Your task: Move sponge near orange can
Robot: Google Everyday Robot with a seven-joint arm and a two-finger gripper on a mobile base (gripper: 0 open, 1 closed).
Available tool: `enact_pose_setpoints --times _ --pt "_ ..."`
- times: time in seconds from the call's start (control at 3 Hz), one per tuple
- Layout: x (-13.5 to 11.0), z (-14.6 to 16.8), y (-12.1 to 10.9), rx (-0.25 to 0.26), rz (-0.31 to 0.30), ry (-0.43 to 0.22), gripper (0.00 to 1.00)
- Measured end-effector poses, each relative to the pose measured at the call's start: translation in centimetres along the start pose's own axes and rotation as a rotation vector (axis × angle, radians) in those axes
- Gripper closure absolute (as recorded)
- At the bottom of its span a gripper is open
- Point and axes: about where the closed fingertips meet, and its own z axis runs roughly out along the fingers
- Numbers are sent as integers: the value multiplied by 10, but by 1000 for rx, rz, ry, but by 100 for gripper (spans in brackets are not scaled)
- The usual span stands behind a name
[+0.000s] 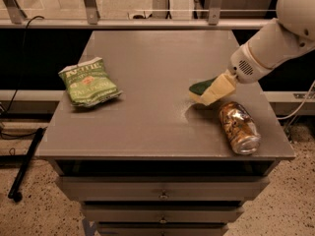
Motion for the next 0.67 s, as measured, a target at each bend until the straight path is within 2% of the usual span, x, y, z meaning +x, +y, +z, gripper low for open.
enact_pose_setpoints --times 0.67 --pt "4 -7 3 4 9 18 4"
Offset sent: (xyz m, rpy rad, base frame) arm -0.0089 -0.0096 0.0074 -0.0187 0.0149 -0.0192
